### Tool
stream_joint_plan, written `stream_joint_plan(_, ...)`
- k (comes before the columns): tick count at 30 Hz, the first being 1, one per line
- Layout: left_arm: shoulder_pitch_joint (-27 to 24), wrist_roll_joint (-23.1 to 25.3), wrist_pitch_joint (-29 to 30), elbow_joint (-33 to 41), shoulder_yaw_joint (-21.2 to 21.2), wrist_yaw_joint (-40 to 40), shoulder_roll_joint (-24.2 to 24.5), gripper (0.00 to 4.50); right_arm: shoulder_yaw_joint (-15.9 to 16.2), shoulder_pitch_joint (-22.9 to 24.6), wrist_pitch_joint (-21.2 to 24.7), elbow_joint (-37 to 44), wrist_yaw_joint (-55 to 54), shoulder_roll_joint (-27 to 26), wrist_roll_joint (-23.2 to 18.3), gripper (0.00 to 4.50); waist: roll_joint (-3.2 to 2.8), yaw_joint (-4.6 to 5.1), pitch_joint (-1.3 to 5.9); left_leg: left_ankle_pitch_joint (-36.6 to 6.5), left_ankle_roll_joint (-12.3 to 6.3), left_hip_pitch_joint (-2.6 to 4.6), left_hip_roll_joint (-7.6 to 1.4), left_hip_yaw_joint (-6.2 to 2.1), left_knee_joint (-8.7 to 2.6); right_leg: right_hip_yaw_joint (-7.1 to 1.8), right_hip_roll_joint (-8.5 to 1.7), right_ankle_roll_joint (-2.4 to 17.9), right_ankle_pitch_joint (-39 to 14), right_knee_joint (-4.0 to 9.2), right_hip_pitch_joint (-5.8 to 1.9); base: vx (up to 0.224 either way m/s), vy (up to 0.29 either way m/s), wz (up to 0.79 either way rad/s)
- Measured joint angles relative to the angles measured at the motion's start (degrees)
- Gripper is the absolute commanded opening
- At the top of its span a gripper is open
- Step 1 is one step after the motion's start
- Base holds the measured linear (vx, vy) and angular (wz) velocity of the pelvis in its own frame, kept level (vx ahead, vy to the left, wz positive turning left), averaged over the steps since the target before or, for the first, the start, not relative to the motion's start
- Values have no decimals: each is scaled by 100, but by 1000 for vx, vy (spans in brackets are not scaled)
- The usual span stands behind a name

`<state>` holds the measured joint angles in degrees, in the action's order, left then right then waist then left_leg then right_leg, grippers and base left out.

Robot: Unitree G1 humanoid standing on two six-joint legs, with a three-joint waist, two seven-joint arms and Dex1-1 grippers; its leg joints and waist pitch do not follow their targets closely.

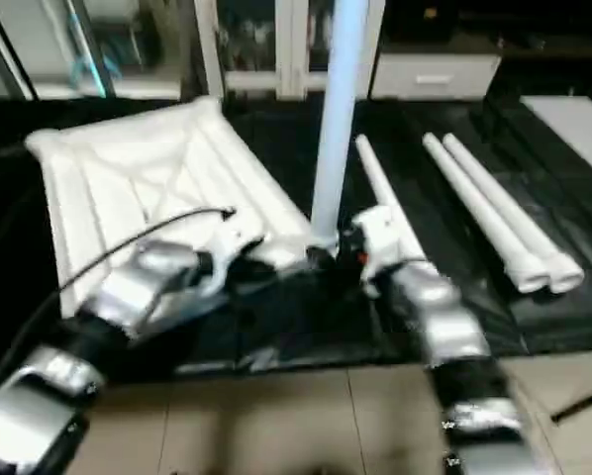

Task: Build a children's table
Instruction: Rotate leg to tighten

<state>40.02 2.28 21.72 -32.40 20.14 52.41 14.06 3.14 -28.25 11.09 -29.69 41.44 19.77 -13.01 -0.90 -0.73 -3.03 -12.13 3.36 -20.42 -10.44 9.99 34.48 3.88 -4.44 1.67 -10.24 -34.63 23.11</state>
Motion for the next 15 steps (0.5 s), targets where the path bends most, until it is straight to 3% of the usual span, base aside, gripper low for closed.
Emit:
stream_joint_plan(4,-169,-1,26,429,217,532,296,0,211,3,137,184,957,520,-34,388,-8,-96,3,0,1,16,-1,0,-2,1,0,-1,-1,11,-5,0,0,0)
stream_joint_plan(15,-376,-8,319,1013,373,917,459,0,601,-175,200,-182,2010,681,42,388,5,-162,6,-2,-6,6,1,7,-1,-1,-5,0,0,20,-7,0,0,0)
